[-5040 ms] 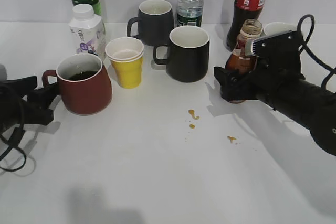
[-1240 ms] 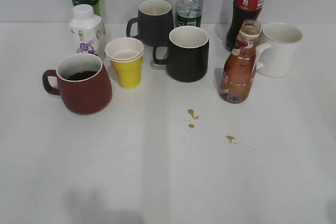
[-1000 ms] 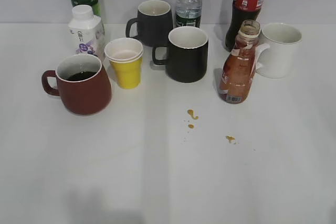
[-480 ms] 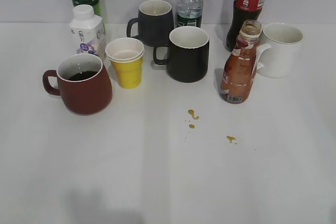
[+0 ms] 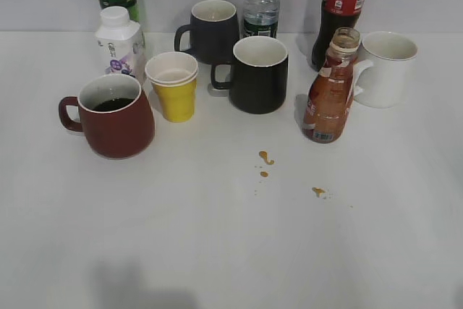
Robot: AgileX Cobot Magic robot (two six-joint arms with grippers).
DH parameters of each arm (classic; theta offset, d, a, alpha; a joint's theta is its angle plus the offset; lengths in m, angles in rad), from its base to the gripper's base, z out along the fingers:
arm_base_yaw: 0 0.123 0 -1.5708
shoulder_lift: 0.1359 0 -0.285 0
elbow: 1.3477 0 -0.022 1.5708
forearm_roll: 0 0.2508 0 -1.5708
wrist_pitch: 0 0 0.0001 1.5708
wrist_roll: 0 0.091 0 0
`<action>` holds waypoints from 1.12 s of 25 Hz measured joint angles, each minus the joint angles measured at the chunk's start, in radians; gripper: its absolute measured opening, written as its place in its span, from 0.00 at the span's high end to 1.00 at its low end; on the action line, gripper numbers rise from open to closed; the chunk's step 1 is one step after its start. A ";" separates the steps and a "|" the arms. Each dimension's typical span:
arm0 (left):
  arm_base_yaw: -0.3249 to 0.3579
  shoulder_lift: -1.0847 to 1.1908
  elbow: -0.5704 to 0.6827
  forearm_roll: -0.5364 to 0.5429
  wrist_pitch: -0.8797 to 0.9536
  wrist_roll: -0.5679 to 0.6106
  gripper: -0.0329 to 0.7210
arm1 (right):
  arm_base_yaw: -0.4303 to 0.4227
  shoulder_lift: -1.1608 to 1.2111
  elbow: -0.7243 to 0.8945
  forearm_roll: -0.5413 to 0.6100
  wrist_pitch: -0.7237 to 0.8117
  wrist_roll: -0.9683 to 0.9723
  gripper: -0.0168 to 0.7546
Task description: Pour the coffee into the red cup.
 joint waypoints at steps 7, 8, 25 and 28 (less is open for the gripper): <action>0.000 0.000 0.000 0.000 0.000 0.000 0.64 | 0.000 0.000 0.000 0.000 0.001 0.000 0.22; 0.000 0.000 0.000 0.000 0.000 0.000 0.64 | 0.000 0.000 0.000 0.000 0.001 0.000 0.22; 0.000 0.000 0.000 0.000 0.000 0.000 0.64 | 0.000 -0.001 0.000 0.000 0.000 0.000 0.22; 0.000 0.000 0.000 0.000 0.000 0.000 0.64 | 0.000 -0.001 0.000 0.000 0.000 0.000 0.22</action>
